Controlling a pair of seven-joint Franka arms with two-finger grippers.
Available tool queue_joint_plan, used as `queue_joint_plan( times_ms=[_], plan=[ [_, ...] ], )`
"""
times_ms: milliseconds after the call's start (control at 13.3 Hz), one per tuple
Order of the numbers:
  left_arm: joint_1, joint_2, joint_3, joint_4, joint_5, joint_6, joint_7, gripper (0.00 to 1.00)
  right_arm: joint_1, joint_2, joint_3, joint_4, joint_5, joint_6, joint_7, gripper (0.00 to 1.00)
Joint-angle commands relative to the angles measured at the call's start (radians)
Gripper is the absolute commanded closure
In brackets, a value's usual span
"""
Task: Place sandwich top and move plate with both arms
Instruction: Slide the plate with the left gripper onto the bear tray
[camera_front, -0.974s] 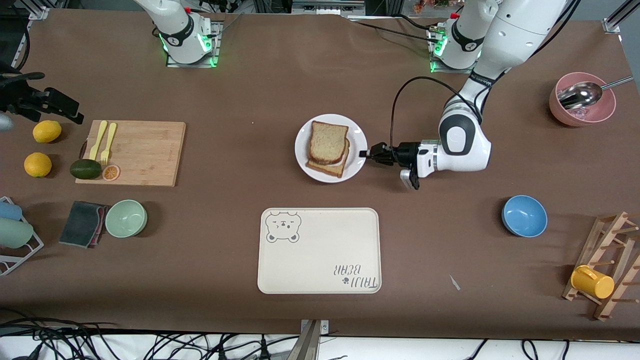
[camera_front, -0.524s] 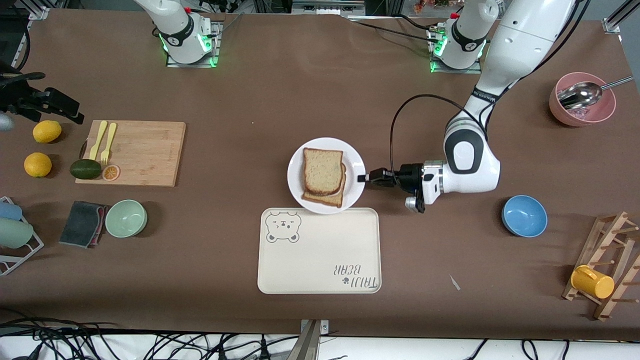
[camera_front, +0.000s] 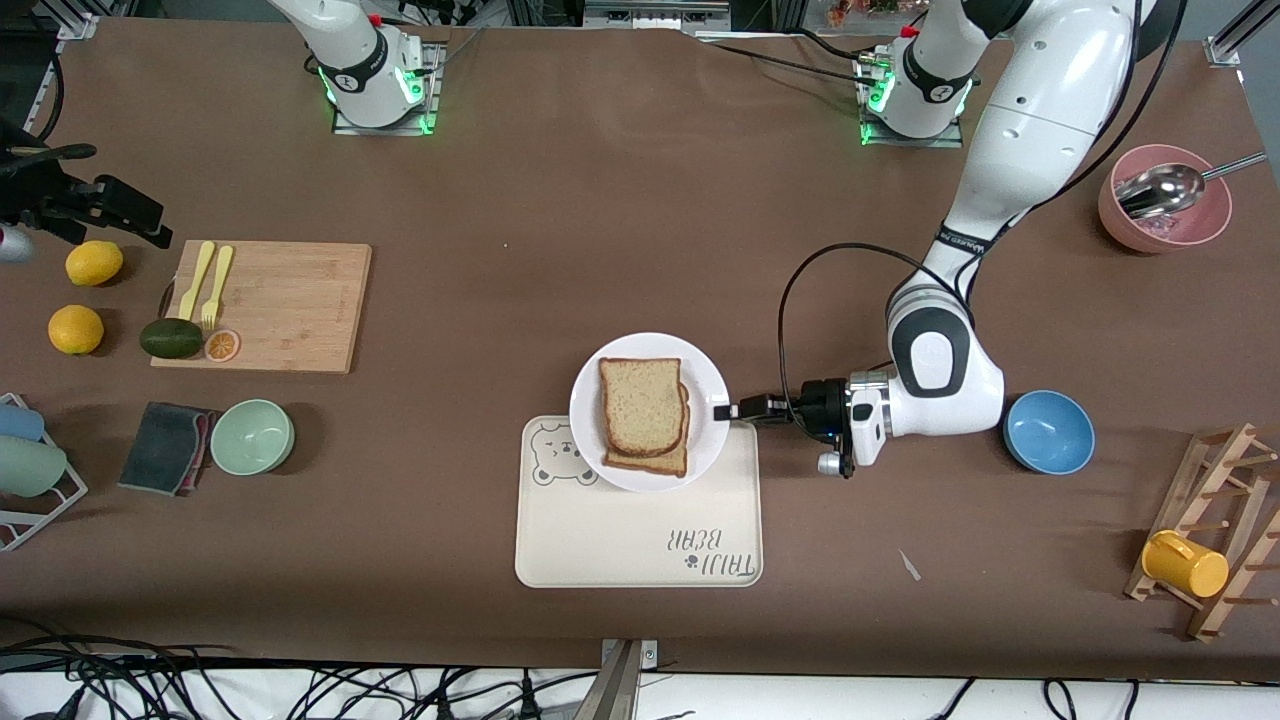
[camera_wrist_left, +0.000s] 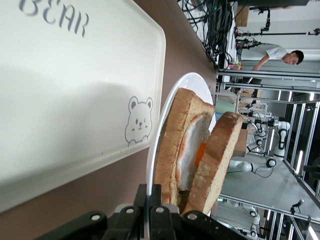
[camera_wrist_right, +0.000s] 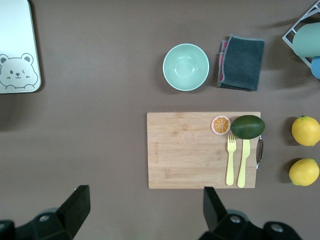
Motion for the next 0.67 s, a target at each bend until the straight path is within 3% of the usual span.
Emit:
queue_joint_plan(
  times_ms=[0,599],
  plan=[
    [-0.009,0.101,0.009,0.141,0.029,0.014,-0.049,1.0,0.003,-0.013,0.004,-0.012,-0.002,-0.003,-0.003,0.0],
    [-0.054,0.209,0.009,0.272,0.026,0.149,-0.098,1.0,-0.002,0.02,-0.009,-0.001,-0.001,0.013,-0.007,0.0]
  ],
)
